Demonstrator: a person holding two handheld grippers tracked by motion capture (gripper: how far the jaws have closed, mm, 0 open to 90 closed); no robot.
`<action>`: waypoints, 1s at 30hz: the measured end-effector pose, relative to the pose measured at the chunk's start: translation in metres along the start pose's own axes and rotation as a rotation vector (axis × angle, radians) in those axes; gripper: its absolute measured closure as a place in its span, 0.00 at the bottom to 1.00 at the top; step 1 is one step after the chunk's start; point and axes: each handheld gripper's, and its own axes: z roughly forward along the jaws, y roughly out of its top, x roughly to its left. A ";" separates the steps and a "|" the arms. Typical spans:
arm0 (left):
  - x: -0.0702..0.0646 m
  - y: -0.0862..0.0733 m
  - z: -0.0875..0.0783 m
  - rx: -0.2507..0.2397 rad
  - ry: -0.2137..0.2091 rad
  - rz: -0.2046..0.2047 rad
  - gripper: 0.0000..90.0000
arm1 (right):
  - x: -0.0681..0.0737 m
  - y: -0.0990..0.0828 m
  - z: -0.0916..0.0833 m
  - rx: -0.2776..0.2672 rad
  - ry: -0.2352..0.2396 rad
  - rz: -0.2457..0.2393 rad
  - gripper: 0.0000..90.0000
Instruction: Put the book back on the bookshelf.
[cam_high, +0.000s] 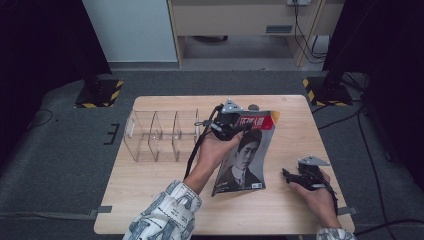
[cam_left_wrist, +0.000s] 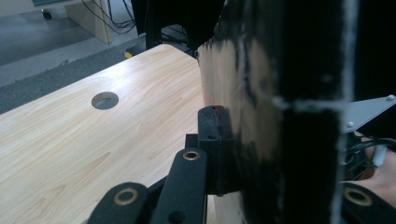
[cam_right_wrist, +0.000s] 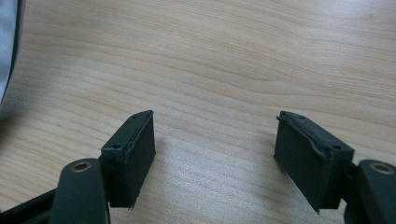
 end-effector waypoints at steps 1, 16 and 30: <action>0.000 0.001 -0.001 -0.003 0.000 0.000 0.96 | 0.000 0.000 0.000 0.000 0.000 0.000 0.32; -0.003 0.015 -0.014 -0.031 -0.007 0.011 0.96 | 0.001 0.000 0.000 0.000 0.000 0.003 0.32; -0.002 0.027 -0.028 -0.055 0.007 0.020 0.96 | 0.000 0.000 0.000 0.000 0.000 -0.006 0.32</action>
